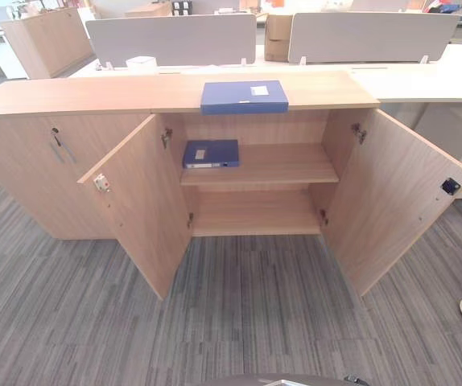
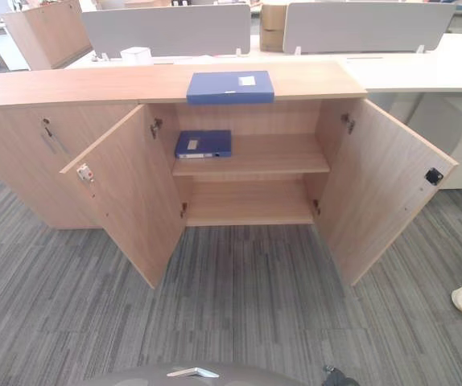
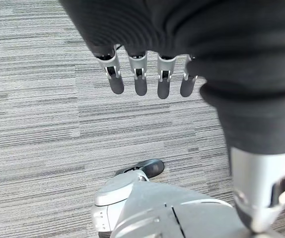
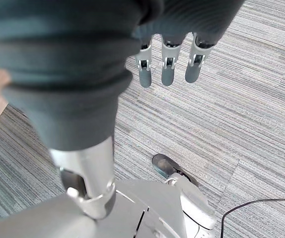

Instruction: Put the empty folder in the office cabinet

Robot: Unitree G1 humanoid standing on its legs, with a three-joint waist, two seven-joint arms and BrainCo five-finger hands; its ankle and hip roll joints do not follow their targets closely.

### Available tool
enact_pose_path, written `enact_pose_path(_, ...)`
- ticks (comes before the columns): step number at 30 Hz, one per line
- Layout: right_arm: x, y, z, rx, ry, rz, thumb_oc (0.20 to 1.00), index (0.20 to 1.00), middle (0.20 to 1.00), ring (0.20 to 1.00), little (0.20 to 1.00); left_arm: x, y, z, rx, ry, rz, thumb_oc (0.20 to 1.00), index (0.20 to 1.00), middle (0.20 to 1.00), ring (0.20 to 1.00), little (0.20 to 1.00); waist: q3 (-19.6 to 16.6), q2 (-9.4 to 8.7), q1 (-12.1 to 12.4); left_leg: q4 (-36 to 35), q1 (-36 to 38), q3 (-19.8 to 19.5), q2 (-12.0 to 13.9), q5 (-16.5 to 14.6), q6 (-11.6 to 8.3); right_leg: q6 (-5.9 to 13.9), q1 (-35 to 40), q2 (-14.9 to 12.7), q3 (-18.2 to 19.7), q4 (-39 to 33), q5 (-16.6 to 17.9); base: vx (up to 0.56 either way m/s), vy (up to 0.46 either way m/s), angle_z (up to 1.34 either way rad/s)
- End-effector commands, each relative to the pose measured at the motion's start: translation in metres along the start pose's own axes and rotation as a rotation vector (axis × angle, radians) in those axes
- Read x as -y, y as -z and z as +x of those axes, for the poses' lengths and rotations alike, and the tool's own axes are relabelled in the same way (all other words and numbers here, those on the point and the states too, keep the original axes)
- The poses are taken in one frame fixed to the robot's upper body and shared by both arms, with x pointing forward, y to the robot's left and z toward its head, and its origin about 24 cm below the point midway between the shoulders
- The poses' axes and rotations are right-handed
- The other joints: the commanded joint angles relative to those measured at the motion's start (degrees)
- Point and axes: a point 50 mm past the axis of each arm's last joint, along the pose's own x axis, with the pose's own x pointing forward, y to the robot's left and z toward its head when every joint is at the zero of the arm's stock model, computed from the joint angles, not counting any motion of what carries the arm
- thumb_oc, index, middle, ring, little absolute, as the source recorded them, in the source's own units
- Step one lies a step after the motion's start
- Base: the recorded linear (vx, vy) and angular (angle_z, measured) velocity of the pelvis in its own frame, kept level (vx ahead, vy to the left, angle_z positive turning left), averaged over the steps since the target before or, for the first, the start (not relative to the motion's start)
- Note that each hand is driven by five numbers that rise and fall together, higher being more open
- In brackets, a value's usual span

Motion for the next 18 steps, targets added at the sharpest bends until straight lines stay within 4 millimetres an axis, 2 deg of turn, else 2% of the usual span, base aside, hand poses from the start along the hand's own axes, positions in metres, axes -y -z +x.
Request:
enact_pose_path(1,0.0018,-0.0181,0.0027,0.027,-0.007,-0.026,1.000,1.000,1.000,1.000,1.000,-0.0064,-0.0118,0.0006,-0.002,-0.025,0.001,1.000,1.000,1.000,1.000,1.000,1.2,0.03,1.4,0.2,2.1,-1.3,-3.9,-4.8,2.04,0.86,0.3,2.6,0.4,0.3,-1.3,0.00,0.000,0.00)
enact_pose_path(18,0.0013,-0.0163,0.0026,0.024,-0.004,-0.015,1.000,1.000,1.000,1.000,1.000,-0.0068,-0.0116,0.0006,-0.005,-0.035,0.020,1.000,1.000,1.000,1.000,1.000,1.1,-0.17,1.6,0.1,2.3,-1.4,-3.9,-4.9,2.13,0.93,0.4,2.3,0.0,0.5,-1.2,0.00,0.004,0.02)
